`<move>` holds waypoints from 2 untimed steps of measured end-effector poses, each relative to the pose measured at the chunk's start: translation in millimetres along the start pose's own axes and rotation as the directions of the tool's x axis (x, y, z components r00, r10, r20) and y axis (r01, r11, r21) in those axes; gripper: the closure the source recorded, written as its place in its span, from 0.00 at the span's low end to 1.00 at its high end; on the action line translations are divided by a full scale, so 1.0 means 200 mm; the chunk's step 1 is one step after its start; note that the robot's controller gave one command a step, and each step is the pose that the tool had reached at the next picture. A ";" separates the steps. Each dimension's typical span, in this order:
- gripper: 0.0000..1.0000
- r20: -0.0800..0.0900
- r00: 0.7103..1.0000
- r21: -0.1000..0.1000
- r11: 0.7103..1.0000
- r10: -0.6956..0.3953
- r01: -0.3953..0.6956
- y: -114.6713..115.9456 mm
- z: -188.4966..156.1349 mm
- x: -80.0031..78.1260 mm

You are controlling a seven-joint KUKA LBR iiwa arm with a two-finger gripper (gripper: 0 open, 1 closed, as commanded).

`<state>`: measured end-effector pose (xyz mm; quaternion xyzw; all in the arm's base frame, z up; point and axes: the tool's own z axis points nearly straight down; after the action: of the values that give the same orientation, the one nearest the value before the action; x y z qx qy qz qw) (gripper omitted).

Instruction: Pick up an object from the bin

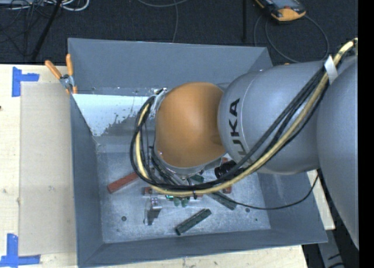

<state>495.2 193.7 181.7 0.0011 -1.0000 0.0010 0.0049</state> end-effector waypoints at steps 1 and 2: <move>0.00 0.007 1.000 -0.002 1.000 0.004 -0.004 0.00 -0.02 -0.01; 0.00 0.008 1.000 -0.002 1.000 0.000 0.000 0.00 -0.02 -0.02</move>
Offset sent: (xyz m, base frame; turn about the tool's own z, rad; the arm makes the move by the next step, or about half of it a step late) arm 0.0846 0.0115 -0.0256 -0.2198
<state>498.5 193.1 185.1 0.0013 -1.0000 0.0001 0.0010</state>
